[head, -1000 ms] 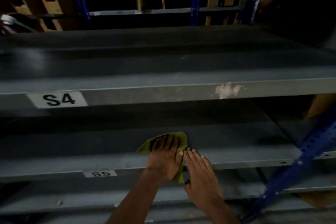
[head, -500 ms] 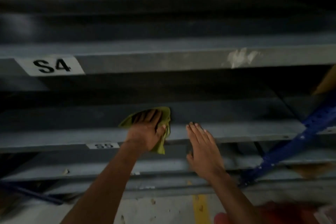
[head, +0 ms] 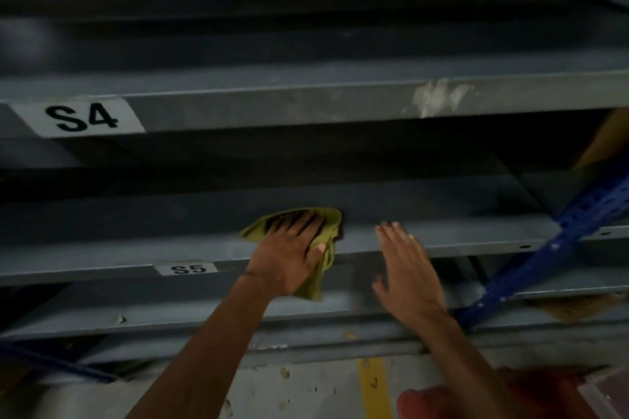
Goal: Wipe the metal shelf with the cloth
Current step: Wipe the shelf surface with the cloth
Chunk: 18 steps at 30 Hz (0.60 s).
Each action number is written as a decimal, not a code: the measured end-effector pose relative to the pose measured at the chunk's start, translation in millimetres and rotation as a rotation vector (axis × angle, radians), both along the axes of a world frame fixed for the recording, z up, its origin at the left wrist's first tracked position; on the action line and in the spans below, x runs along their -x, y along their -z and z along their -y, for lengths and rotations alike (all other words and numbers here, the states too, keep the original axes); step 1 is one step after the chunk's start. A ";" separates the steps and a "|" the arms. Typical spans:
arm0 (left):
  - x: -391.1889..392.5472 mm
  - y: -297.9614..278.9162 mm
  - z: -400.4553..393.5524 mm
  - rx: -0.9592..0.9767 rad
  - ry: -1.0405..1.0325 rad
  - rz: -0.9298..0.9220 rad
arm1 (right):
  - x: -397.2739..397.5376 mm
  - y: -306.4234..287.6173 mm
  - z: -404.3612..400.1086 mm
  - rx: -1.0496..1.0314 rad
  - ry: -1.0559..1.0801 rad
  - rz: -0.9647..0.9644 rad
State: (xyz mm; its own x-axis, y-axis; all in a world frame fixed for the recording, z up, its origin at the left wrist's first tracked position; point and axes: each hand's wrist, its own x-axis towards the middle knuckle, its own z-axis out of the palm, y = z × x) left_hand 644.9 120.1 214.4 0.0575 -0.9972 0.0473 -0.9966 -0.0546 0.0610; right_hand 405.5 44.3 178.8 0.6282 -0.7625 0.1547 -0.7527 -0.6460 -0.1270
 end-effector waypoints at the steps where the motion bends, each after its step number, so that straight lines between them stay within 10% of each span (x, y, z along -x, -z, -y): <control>1: -12.2 -0.1 -4.7 0.013 -0.023 -0.007 | 13.5 0.8 3.9 0.005 0.025 -0.031; 18: 31.8 0.7 72.9 0.083 -0.161 -0.047 | 25.9 10.4 5.4 -0.066 0.064 -0.077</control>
State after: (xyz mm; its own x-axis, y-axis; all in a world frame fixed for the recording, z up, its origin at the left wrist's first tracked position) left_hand 613.1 47.3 213.7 0.2197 -0.9678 0.1225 -0.9715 -0.2056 0.1178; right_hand 379.7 38.9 168.4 0.5862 -0.8082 0.0560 -0.8012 -0.5886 -0.1074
